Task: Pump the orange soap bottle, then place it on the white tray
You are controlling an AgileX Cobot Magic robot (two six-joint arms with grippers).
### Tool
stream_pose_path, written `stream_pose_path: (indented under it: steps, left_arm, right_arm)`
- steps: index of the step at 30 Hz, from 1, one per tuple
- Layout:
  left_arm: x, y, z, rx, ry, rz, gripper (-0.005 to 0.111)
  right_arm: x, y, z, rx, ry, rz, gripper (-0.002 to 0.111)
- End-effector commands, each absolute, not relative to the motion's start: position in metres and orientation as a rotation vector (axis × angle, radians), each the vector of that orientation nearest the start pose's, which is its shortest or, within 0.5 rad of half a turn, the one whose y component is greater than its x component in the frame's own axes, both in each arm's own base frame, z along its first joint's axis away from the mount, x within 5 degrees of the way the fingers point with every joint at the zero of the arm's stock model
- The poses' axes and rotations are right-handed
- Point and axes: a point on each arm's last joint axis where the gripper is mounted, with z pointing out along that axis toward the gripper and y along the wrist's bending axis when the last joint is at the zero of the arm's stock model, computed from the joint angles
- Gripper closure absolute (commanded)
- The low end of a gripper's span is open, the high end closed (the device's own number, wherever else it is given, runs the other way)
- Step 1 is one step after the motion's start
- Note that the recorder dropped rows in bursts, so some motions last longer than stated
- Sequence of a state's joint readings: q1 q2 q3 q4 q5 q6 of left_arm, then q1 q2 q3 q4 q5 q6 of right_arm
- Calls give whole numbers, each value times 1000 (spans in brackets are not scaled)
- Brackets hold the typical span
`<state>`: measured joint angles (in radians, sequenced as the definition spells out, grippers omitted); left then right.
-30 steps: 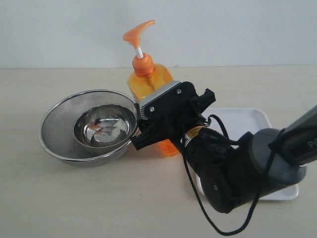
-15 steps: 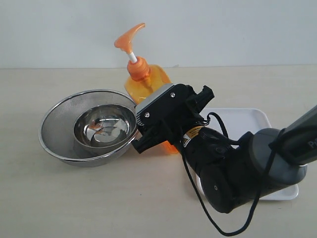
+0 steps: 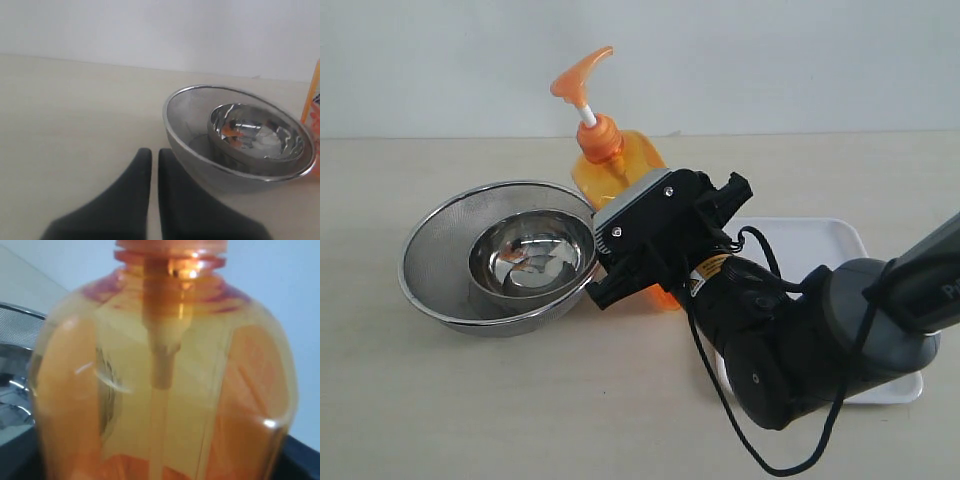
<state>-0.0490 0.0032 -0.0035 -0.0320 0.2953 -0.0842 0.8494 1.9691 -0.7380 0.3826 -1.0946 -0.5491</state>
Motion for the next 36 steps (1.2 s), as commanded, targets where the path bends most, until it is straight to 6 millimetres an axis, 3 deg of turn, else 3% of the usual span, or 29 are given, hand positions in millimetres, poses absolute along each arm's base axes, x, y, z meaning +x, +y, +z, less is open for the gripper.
stream_pose_path:
  steps: [1, 5, 7, 11, 15, 19, 24, 27, 30, 34, 36]
  left_arm:
    - [56, -6, 200, -191, 1626, -300, 102]
    - [56, -4, 211, -533, 1449, -661, 102]
    - [56, -6, 211, -575, 1457, -722, 102]
    - [51, -12, 229, -497, 1517, -744, 102]
    - [40, -17, 275, -344, 1492, -704, 102]
    - [43, -28, 308, -170, 1663, -667, 102]
    - [65, -31, 324, -49, 1777, -576, 102]
    - [75, -26, 331, -115, 1693, -556, 102]
    - [80, -27, 337, -61, 1662, -515, 102]
    - [113, -35, 342, 31, 1743, -546, 102]
    - [150, -48, 350, 191, 1810, -608, 102]
  right_arm:
    - [258, 247, 152, -713, 1440, 74, 107]
    - [258, 247, 152, -715, 1439, 73, 107]
    - [258, 247, 152, -716, 1438, 72, 107]
    - [258, 247, 152, -716, 1438, 72, 107]
    - [258, 247, 152, -716, 1438, 72, 107]
    - [259, 246, 152, -713, 1437, 70, 107]
    - [259, 246, 152, -714, 1441, 70, 107]
    - [259, 246, 151, -713, 1442, 69, 107]
    - [259, 246, 151, -701, 1448, 83, 107]
    - [259, 246, 152, -699, 1447, 85, 107]
    - [259, 246, 152, -696, 1442, 84, 107]
